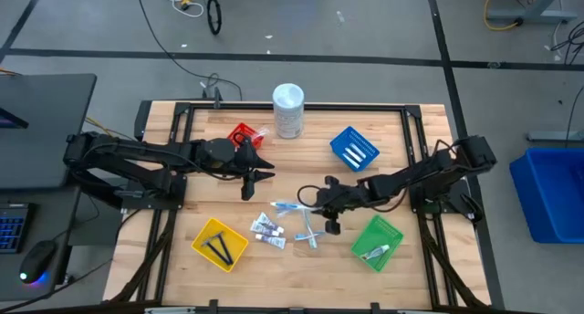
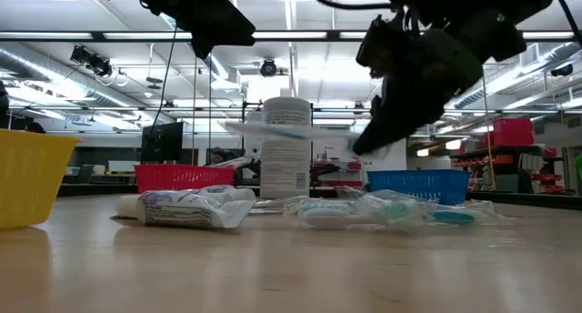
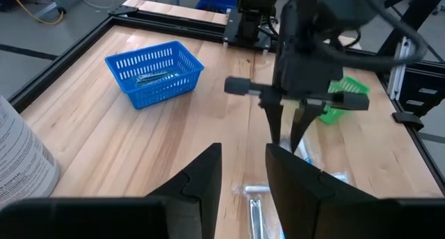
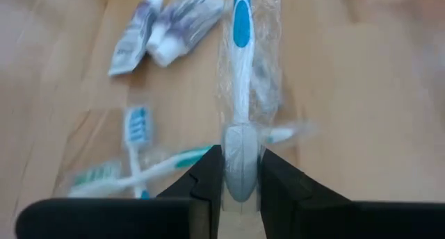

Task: Pick & Place Travel size toiletries
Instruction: Put the blue toothbrush into the orange basket

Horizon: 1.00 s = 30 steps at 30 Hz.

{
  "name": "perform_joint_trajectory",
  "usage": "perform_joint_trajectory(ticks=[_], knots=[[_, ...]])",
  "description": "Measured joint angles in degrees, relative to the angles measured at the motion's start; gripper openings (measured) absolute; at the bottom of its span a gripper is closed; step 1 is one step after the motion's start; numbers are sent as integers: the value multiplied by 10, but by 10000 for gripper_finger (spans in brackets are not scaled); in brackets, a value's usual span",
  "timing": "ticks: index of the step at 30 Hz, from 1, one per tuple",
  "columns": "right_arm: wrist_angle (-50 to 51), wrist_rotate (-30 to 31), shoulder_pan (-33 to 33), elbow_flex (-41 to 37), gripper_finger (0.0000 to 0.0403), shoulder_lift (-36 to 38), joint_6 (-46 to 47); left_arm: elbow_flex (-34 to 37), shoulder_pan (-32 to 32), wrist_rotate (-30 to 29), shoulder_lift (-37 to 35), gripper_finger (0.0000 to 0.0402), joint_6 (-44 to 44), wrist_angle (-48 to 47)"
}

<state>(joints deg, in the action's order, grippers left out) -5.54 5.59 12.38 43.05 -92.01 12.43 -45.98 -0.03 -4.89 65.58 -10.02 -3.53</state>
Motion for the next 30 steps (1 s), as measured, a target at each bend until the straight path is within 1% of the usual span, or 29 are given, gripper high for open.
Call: perform_joint_trajectory(ticks=[8, 15, 17, 21, 25, 30], knots=[[5, 48, -9, 0, 74, 36, -4, 0, 0, 0, 0, 119, -1, 1], [2, 54, -9, 0, 74, 43, -15, 0, 0, 1, 0, 119, -1, 4], [2, 59, -9, 0, 74, 43, -16, 0, 0, 16, 0, 119, -1, 6], [-2, 64, -9, 0, 73, 43, -23, 0, 0, 70, 0, 121, -4, 7], [-25, 64, -9, 0, 73, 43, -30, 0, 0, 76, 0, 132, -29, -4], [-54, 64, -9, 0, 73, 43, -58, 0, 0, 73, 0, 158, -33, -7]])
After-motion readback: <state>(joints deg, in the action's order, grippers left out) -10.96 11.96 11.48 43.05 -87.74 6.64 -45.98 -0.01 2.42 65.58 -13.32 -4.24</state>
